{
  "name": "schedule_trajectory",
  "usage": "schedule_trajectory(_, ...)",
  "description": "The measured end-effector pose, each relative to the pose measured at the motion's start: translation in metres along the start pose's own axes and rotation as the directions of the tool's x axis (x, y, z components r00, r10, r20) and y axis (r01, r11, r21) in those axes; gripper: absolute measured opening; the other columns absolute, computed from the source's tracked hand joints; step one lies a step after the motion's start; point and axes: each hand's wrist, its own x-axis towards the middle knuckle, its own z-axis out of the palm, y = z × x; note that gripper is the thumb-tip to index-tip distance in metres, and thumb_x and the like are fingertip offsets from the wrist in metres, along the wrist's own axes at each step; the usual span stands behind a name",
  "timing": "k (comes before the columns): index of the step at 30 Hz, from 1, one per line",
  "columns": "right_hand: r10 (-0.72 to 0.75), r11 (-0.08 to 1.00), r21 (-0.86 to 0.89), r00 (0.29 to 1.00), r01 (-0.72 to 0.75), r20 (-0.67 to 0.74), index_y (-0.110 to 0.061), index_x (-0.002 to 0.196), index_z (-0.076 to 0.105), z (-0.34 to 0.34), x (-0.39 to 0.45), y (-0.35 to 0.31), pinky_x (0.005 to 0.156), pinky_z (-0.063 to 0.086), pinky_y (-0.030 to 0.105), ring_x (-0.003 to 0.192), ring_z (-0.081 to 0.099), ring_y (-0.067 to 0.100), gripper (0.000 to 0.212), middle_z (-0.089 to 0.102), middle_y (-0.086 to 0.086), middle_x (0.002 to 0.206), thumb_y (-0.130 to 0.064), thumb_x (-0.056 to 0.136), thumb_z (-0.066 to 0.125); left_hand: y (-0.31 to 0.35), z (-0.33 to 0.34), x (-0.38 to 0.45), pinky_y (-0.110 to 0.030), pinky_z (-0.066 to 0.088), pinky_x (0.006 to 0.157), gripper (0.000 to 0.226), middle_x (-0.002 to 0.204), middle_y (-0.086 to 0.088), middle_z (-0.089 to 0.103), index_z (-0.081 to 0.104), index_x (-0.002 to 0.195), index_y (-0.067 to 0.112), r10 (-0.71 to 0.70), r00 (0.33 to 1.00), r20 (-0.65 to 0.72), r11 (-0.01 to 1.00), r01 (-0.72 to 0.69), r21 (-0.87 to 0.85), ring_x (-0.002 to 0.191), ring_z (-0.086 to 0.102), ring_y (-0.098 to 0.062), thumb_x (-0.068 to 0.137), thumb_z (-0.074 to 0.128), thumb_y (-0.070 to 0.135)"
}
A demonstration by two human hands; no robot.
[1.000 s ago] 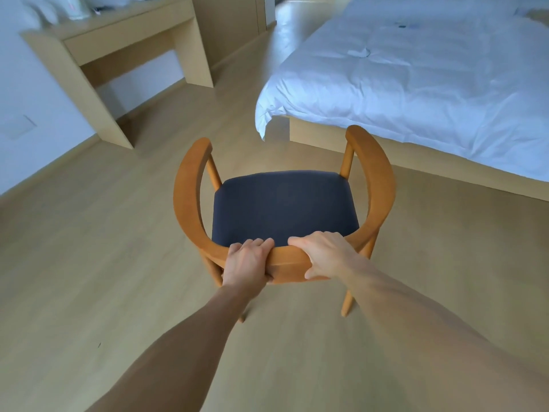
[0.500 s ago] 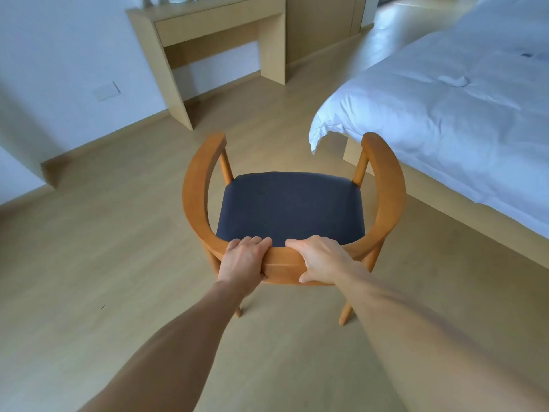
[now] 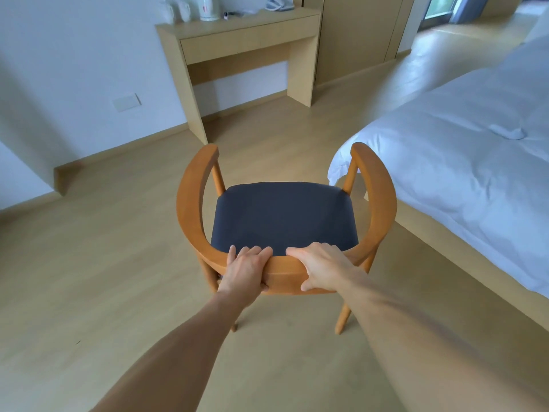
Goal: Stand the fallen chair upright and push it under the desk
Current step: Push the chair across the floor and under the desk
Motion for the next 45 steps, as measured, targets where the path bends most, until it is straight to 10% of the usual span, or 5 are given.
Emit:
schedule_trajectory(24, -0.143, 0.989, -0.034, 0.987, 0.146, 0.071, -0.033, 0.094, 0.036, -0.132, 0.394, 0.241, 0.065, 0.041, 0.034, 0.073, 0.055, 0.024, 0.05, 0.066, -0.004, 0.09, -0.032, 0.071, 0.08, -0.062, -0.058, 0.445, -0.066, 0.01, 0.113, 0.044, 0.108, 0.005, 0.054, 0.044, 0.117, 0.031, -0.247, 0.966, 0.07, 0.969, 0.248, -0.006, 0.109, 0.046, -0.02, 0.084, 0.072, 0.02)
schedule_trajectory(45, -0.095, 0.995, 0.01, 0.994, 0.095, 0.057, -0.033, 0.096, 0.045, -0.227, 0.698, 0.447, 0.065, 0.048, 0.033, 0.078, 0.062, 0.017, 0.048, 0.061, -0.009, 0.09, -0.033, 0.068, 0.084, -0.112, -0.102, 0.822, -0.068, 0.024, 0.107, 0.05, 0.105, 0.001, 0.054, 0.042, 0.119, 0.024, -0.196, 0.979, 0.057, 0.979, 0.193, 0.06, 0.108, 0.047, -0.024, 0.081, 0.075, 0.024)
